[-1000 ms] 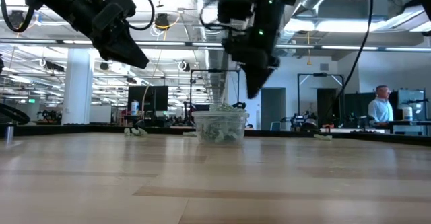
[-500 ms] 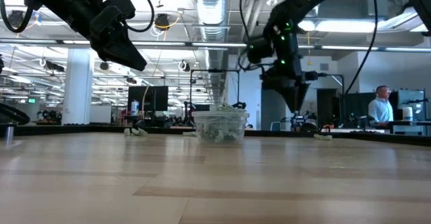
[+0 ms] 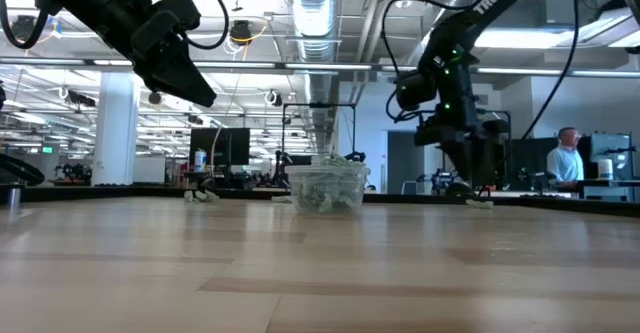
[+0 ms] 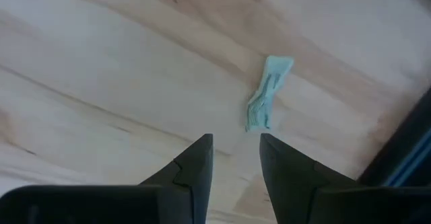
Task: Pick and place Stevia / Truvia into bins
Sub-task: Put the green stevia packet into the transparent container
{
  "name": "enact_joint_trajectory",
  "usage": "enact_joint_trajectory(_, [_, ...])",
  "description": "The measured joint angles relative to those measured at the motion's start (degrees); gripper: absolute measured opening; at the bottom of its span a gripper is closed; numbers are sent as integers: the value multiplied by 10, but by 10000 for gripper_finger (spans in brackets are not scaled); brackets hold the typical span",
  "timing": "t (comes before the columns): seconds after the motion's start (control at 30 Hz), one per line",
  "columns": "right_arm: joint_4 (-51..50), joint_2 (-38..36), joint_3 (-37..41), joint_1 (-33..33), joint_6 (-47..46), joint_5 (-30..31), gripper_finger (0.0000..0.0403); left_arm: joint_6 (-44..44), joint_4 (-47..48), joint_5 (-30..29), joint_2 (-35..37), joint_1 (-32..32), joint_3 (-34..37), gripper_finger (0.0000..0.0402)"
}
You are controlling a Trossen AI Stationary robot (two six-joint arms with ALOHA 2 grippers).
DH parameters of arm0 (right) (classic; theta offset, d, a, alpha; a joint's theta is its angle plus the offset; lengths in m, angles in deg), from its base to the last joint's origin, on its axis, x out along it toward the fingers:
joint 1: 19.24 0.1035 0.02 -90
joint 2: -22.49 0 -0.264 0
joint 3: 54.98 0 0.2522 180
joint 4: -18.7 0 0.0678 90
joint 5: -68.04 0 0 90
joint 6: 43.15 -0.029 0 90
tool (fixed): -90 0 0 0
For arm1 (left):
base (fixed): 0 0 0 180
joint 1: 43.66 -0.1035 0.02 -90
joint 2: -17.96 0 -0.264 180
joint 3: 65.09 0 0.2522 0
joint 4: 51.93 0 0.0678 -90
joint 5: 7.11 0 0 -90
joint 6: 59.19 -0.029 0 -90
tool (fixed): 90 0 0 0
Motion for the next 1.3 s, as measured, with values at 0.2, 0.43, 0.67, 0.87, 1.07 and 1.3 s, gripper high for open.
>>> enact_joint_trajectory(0.2, [43, -42, 65, -20, -15, -23, 116, 12, 11, 0, 0, 0, 0, 185])
enact_joint_trajectory(0.43, [113, -88, 115, -37, -53, -24, 116, 14, 9, -4, 0, 0, 0, 185])
enact_joint_trajectory(0.67, [134, -76, 146, -48, -75, -24, 116, 18, 8, -5, 0, 0, 0, 185])
enact_joint_trajectory(0.87, [153, -73, 154, -51, -75, -15, 116, 18, 8, -5, 0, 0, 0, 185])
enact_joint_trajectory(1.07, [153, -73, 154, -51, -84, -15, 116, 18, 8, -5, 0, 0, 0, 185])
enact_joint_trajectory(1.3, [131, -73, 154, -44, -95, -17, 116, 19, 8, -5, 0, 0, 0, 185])
